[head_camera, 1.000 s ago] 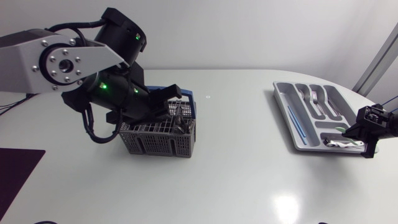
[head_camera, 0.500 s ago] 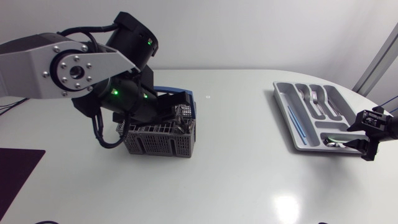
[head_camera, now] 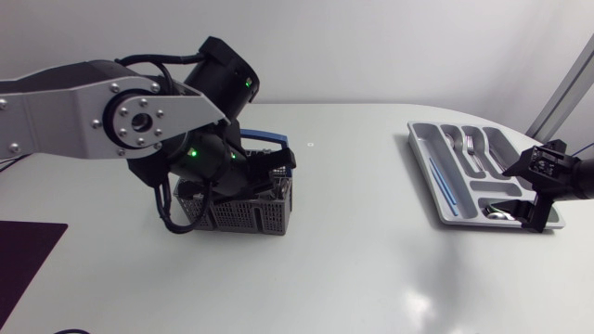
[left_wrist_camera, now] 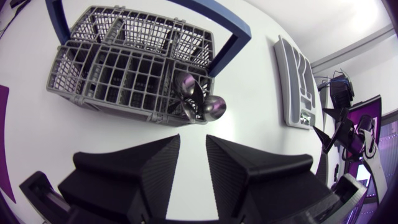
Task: Unload the cutlery basket into the drawer organizer.
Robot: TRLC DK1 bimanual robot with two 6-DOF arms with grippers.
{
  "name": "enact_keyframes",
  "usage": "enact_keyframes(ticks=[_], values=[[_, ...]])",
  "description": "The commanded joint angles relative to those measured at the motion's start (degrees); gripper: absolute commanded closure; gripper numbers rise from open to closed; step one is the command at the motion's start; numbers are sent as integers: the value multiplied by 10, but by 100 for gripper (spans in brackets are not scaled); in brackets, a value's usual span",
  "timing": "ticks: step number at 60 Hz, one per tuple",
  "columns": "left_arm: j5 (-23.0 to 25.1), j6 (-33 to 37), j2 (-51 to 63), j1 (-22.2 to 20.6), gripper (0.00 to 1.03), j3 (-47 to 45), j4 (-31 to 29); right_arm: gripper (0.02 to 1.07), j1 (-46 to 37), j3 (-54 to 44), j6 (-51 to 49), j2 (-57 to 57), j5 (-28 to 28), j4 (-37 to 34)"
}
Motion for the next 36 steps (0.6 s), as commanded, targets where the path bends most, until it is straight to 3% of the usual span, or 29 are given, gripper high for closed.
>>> enact_keyframes(ticks=[1,7,20,36], values=[[-6,-43,11,-3,70,-6,-6,12,28,-27,33,-29,-4,-12],[-6,-66,11,7,78,-3,-6,13,65,-46,66,-59,-2,-12],[-6,-140,10,22,77,-2,-6,13,154,-78,135,-118,5,-30],[-6,-217,36,13,77,13,-8,12,272,-117,235,-171,32,-32]])
